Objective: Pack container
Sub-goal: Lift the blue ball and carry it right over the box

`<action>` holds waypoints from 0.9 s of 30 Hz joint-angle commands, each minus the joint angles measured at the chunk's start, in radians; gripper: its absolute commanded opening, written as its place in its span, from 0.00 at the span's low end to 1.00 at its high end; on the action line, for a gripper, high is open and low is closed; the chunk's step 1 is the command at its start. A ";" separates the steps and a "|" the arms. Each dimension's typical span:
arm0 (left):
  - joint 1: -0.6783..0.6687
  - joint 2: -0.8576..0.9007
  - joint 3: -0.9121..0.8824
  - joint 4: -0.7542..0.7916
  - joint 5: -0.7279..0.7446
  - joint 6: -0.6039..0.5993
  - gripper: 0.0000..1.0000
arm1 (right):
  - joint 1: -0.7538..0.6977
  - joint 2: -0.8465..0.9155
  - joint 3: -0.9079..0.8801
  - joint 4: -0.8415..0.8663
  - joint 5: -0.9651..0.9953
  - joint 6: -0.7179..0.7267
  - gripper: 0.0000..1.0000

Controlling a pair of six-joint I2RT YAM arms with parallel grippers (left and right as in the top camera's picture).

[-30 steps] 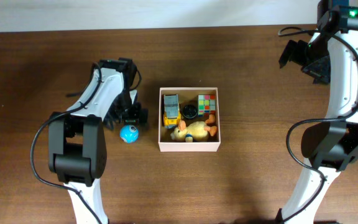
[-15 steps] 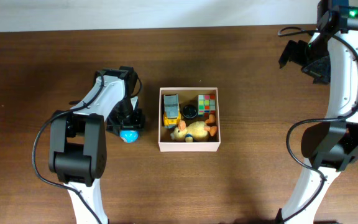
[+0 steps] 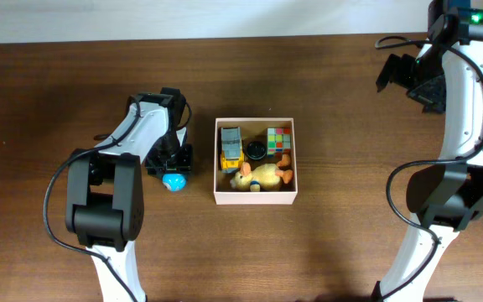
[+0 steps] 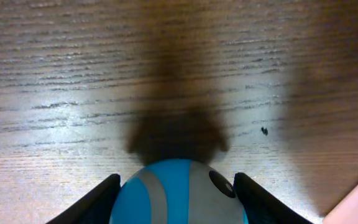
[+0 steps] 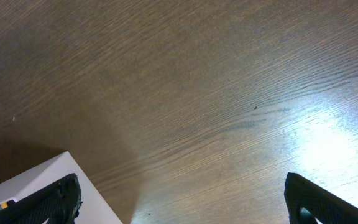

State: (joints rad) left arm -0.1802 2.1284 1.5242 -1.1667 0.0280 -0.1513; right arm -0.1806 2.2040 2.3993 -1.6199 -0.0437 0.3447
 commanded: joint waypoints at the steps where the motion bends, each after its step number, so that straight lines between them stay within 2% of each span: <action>1: 0.004 0.003 0.058 -0.026 0.013 -0.001 0.57 | 0.003 -0.041 0.019 0.001 -0.002 0.012 0.99; 14: -0.003 0.003 0.478 -0.219 0.024 0.045 0.57 | 0.003 -0.041 0.019 0.001 -0.002 0.012 0.99; 21: -0.072 0.003 0.698 -0.353 0.201 0.198 0.58 | 0.003 -0.041 0.019 0.001 -0.002 0.012 0.99; 27: -0.189 0.003 0.748 -0.459 0.246 0.363 0.58 | 0.003 -0.041 0.019 0.001 -0.002 0.012 0.99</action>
State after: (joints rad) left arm -0.3084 2.1284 2.2509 -1.5951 0.2089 0.0689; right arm -0.1806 2.2040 2.3993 -1.6199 -0.0437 0.3447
